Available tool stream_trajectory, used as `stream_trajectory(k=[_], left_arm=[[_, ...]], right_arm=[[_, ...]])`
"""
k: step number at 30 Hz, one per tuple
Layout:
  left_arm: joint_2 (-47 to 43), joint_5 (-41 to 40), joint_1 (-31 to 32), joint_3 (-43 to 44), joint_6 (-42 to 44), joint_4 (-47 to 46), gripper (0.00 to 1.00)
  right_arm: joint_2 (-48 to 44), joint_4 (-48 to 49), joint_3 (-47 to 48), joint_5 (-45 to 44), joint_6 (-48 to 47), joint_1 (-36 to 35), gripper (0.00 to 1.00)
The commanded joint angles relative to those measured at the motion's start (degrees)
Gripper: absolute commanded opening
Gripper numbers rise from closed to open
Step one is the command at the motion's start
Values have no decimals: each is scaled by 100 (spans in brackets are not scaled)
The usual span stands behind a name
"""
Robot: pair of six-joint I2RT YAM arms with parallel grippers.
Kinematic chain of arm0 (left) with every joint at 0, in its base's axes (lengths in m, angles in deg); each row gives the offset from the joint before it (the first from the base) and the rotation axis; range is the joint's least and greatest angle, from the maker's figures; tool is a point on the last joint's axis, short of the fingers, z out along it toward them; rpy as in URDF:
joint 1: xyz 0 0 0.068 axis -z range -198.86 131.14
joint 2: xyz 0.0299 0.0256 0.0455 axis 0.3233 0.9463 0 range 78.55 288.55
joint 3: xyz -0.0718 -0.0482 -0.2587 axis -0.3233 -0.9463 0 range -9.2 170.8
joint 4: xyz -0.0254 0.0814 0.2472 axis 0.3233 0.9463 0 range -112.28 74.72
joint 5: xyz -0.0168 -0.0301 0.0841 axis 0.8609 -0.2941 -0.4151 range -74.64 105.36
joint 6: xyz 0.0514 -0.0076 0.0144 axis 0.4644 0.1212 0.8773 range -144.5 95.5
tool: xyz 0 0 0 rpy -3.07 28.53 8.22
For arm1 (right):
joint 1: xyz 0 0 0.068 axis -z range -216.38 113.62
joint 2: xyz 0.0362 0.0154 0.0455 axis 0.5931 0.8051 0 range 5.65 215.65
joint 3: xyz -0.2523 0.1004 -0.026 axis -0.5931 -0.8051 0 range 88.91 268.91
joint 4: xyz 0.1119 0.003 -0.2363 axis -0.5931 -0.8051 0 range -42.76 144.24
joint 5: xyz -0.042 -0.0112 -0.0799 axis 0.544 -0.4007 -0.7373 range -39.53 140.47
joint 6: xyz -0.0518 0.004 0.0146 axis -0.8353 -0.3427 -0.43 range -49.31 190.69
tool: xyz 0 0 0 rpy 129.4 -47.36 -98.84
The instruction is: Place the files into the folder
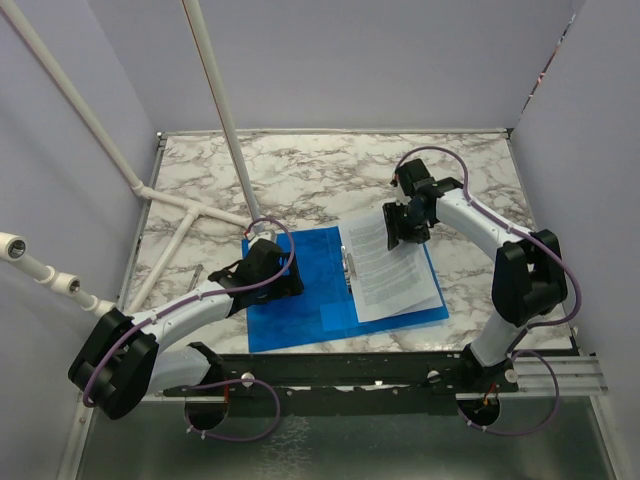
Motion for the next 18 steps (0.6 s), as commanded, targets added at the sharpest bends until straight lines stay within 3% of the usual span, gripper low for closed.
stream_trajectory(k=[1, 11, 18], left_arm=[[65, -116, 16, -69, 58, 48, 99], [65, -98, 20, -61, 67, 47, 99], [39, -90, 16, -54, 58, 65, 99]], right_arm=[[-293, -156, 193, -567, 145, -18, 59], [-565, -422, 589, -1478, 289, -21, 63], [-875, -538, 774, -1209, 349, -206, 63]])
